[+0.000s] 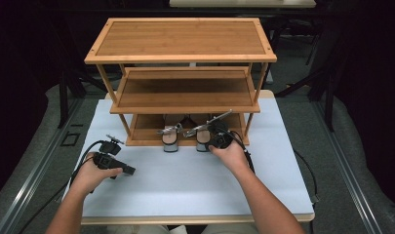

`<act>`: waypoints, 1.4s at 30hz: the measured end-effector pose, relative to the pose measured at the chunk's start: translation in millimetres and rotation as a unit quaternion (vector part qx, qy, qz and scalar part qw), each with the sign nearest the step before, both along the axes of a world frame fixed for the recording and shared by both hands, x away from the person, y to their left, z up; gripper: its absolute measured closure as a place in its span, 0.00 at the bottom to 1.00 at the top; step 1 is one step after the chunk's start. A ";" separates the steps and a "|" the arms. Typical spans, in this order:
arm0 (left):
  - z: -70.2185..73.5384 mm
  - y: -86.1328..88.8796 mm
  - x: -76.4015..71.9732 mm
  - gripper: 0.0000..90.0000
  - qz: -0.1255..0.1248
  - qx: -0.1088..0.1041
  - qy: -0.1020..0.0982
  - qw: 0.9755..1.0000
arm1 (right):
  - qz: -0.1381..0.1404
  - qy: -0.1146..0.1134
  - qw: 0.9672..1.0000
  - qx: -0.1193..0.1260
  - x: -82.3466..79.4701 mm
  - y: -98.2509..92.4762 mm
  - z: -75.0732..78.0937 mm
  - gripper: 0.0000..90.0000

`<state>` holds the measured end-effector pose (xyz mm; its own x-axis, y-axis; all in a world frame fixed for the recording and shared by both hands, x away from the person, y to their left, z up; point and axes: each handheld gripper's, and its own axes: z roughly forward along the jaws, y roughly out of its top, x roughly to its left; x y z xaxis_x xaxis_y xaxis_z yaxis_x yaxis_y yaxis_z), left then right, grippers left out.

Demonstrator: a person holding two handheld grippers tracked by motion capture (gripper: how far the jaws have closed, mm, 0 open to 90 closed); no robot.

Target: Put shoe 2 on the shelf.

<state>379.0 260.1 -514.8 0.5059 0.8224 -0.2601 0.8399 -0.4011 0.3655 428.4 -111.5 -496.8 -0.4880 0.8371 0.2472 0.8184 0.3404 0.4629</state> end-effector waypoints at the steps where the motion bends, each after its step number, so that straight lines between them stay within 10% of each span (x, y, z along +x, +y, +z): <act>1: 0.1 -0.4 0.2 0.56 -0.001 -0.001 -0.003 1.000 | -0.001 0.001 1.000 0.001 -1.0 -1.8 0.0 0.99; 4: 0.0 -2.7 1.2 0.59 0.002 -0.007 -0.013 1.000 | -0.014 0.020 1.000 0.006 -8.1 -7.5 3.0 0.98; 5: 0.0 -3.6 1.7 0.61 0.005 -0.010 -0.018 1.000 | 0.004 -0.008 1.000 0.010 -8.0 -12.0 0.6 0.98; 17: -2.0 -40.5 27.0 0.97 -0.008 -0.004 -0.045 0.999 | -0.035 -0.024 0.999 -0.008 -7.0 -19.5 -3.2 0.98; 42: -3.7 -99.0 65.8 1.00 -0.034 -0.032 -0.026 0.999 | -0.020 -0.026 0.999 0.006 -1.7 -2.8 -6.7 1.00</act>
